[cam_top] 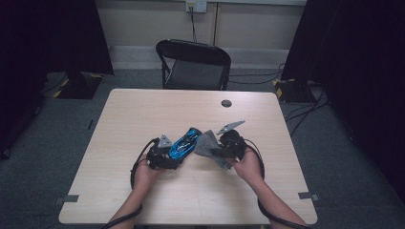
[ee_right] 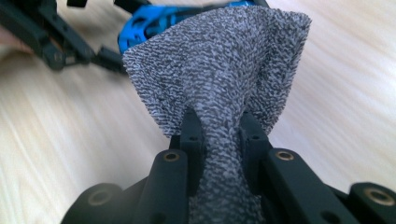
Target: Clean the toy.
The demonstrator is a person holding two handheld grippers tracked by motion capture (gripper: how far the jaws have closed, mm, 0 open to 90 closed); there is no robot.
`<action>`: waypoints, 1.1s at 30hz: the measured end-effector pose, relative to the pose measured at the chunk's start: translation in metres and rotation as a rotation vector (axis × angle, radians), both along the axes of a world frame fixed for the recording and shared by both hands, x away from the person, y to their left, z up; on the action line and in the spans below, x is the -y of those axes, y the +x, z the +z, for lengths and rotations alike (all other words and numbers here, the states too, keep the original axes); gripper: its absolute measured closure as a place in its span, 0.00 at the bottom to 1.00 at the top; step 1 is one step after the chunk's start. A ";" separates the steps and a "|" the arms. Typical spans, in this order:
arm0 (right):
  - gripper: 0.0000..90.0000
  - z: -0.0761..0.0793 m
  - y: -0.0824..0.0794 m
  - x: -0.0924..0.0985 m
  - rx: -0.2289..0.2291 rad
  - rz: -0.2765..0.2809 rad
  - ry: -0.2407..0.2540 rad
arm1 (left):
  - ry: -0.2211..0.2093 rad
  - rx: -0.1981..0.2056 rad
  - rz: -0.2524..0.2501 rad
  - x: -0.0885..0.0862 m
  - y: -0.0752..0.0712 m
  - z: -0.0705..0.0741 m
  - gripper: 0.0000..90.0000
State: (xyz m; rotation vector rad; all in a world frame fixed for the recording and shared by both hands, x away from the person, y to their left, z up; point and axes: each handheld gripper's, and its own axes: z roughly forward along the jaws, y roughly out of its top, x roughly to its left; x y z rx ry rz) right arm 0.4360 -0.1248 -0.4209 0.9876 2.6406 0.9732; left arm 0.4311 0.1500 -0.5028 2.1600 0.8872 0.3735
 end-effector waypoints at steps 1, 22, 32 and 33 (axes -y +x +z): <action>0.85 0.000 0.002 -0.006 0.000 0.002 0.000 | 0.000 0.000 0.000 0.000 0.000 0.000 0.26; 0.85 -0.025 0.017 -0.110 -0.010 0.078 -0.038 | 0.002 0.005 0.005 0.000 0.000 0.000 0.26; 0.85 -0.033 0.018 -0.110 -0.013 0.080 -0.010 | 0.007 0.004 0.002 -0.001 -0.001 0.000 0.26; 0.85 -0.033 0.018 -0.110 -0.017 0.077 -0.006 | 0.007 0.005 0.001 -0.001 -0.001 0.000 0.26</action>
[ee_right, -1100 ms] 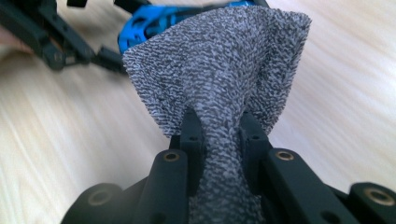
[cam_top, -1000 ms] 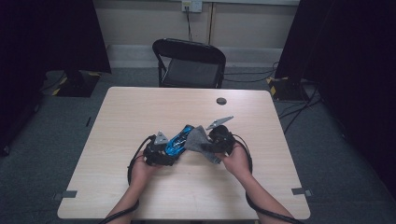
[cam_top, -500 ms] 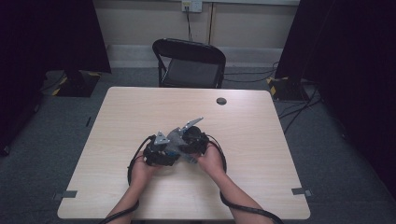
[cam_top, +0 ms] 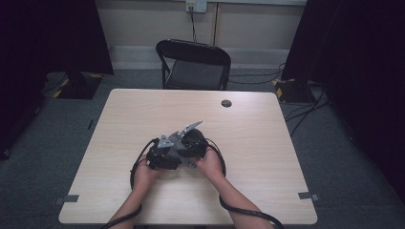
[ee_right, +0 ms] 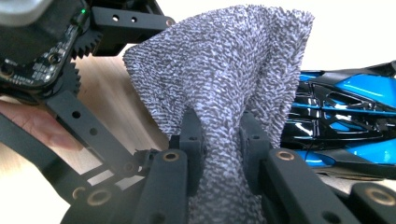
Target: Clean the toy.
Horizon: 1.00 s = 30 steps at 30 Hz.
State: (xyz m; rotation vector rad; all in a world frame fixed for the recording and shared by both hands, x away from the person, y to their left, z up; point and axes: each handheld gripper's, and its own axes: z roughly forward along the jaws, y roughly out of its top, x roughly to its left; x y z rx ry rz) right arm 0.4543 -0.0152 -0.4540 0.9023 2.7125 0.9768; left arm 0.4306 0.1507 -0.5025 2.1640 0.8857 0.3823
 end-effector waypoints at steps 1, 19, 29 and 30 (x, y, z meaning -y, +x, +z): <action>0.85 0.000 0.002 0.001 -0.006 -0.005 0.007 | 0.000 0.000 0.000 0.000 0.000 0.000 0.26; 0.85 0.008 0.037 0.022 -0.026 -0.113 -0.031 | -0.004 -0.001 0.001 0.000 0.000 0.000 0.26; 0.85 0.008 0.049 0.031 -0.021 -0.156 -0.062 | -0.003 0.000 0.000 0.000 0.000 0.000 0.26; 0.85 0.008 0.049 0.031 -0.012 -0.152 -0.070 | -0.005 -0.002 0.001 0.000 0.000 0.000 0.26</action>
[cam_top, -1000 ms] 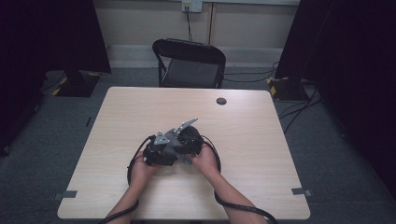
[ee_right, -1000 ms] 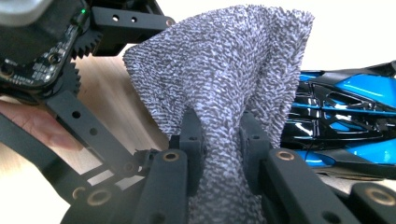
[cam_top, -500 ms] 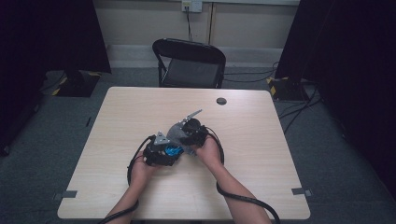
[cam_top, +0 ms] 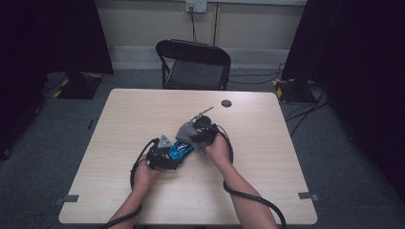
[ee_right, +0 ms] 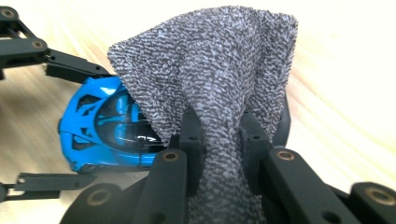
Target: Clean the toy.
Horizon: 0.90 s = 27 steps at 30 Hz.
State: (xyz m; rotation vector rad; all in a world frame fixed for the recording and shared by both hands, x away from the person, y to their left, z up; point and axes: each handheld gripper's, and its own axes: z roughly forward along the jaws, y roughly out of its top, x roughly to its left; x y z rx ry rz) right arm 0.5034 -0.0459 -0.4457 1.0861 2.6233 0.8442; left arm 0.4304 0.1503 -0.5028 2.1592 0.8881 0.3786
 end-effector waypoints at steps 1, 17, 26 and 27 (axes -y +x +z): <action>0.85 0.000 0.000 0.000 0.005 0.003 -0.008 | 0.001 0.000 0.000 0.000 0.000 0.000 0.26; 0.85 0.001 0.006 0.001 0.003 -0.019 -0.003 | 0.000 0.000 0.000 0.000 0.000 0.000 0.26; 0.85 0.000 0.009 0.004 0.010 -0.035 0.010 | 0.001 0.000 0.000 0.000 0.000 0.000 0.26; 0.85 0.000 0.009 0.005 0.008 -0.040 0.013 | 0.000 0.000 0.000 0.000 0.000 0.000 0.26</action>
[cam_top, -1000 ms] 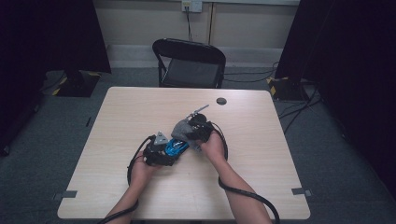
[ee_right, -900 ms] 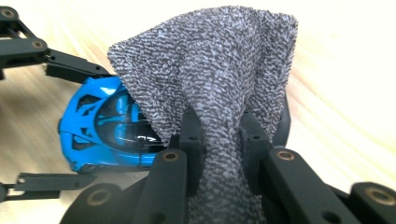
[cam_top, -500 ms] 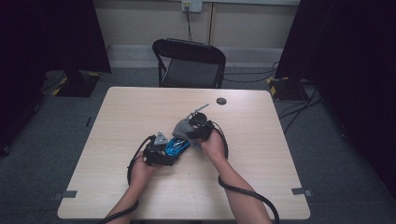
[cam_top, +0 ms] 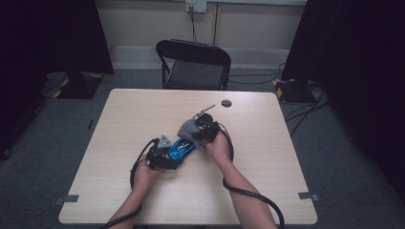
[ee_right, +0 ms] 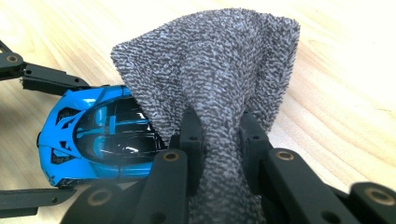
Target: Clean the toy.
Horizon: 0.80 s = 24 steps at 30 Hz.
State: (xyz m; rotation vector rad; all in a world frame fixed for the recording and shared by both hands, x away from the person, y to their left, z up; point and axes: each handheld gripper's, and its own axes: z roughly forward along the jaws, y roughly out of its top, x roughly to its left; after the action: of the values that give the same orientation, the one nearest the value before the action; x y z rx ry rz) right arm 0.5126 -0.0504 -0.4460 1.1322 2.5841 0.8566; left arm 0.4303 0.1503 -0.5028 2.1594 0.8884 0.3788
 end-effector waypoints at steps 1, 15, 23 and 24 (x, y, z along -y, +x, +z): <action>0.85 0.000 0.001 0.000 0.000 0.000 0.002 | 0.000 0.000 0.000 0.000 0.000 0.000 0.26; 0.85 0.000 0.005 0.007 0.000 -0.024 0.036 | 0.000 0.000 0.000 0.000 0.000 0.000 0.26; 0.85 0.001 0.007 0.009 0.016 -0.034 0.033 | -0.001 -0.001 0.000 0.000 0.000 0.000 0.26; 0.85 0.001 0.008 0.009 0.016 -0.040 0.035 | -0.001 -0.001 0.000 0.000 0.000 0.000 0.26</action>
State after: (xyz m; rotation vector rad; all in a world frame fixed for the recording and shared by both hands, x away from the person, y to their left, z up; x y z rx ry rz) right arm 0.5201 -0.0598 -0.4445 1.1772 2.5345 0.9020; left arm 0.4303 0.1503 -0.5028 2.1583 0.8891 0.3773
